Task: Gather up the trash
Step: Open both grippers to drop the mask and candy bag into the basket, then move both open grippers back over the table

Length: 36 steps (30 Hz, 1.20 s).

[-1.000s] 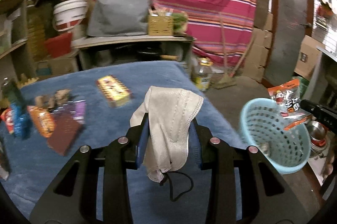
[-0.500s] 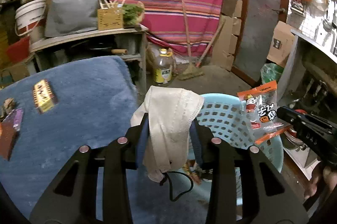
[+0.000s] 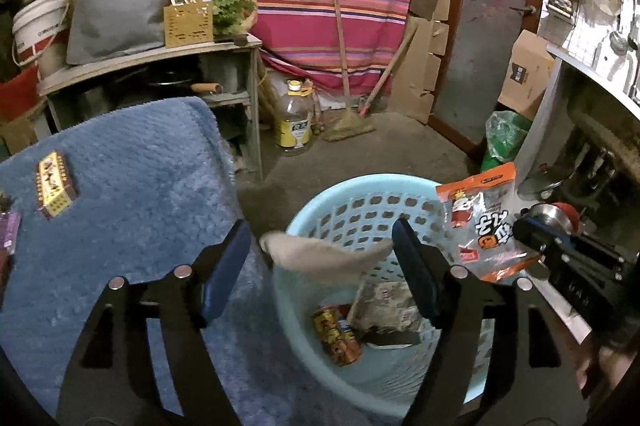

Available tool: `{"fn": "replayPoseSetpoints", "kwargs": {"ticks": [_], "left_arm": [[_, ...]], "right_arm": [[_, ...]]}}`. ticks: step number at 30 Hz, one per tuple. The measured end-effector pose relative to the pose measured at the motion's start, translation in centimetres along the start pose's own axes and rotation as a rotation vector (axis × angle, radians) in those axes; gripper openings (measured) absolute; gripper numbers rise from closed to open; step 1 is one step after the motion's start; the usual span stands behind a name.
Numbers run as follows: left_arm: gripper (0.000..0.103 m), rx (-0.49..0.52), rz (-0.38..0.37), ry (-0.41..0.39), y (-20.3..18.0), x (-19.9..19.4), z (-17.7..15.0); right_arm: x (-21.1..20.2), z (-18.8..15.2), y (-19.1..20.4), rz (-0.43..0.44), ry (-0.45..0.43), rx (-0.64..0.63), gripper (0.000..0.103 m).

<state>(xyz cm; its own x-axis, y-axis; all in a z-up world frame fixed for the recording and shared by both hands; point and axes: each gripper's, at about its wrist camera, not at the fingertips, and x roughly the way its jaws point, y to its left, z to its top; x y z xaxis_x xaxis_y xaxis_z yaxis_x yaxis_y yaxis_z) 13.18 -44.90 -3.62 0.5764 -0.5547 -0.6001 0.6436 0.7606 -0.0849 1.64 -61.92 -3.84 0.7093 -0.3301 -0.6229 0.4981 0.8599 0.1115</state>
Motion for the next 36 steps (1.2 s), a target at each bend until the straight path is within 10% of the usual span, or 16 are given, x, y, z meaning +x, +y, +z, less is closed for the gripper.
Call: {"fn": "replayPoseSetpoints", "kwargs": {"ticks": [16, 18, 20, 28, 36], "left_arm": [[0.097, -0.046, 0.187, -0.123, 9.6, -9.2, -1.0], [0.097, -0.06, 0.208, -0.133, 11.0, -10.0, -1.3], [0.097, -0.087, 0.23, -0.134, 12.9, -10.6, -1.8], [0.097, -0.176, 0.325, -0.135, 19.9, -13.6, -2.8], [0.098, -0.253, 0.45, -0.148, 27.0, -17.5, -3.9]], "right_arm": [[1.8, -0.5, 4.2, -0.038, 0.062, -0.085, 0.008], [2.3, -0.6, 4.4, -0.054, 0.083, -0.084, 0.025], [2.5, -0.8, 4.8, -0.072, 0.087, -0.091, 0.067], [1.7, -0.5, 8.2, -0.119, 0.062, -0.159, 0.074], [-1.5, 0.7, 15.6, 0.021, -0.093, -0.172, 0.084]]}}
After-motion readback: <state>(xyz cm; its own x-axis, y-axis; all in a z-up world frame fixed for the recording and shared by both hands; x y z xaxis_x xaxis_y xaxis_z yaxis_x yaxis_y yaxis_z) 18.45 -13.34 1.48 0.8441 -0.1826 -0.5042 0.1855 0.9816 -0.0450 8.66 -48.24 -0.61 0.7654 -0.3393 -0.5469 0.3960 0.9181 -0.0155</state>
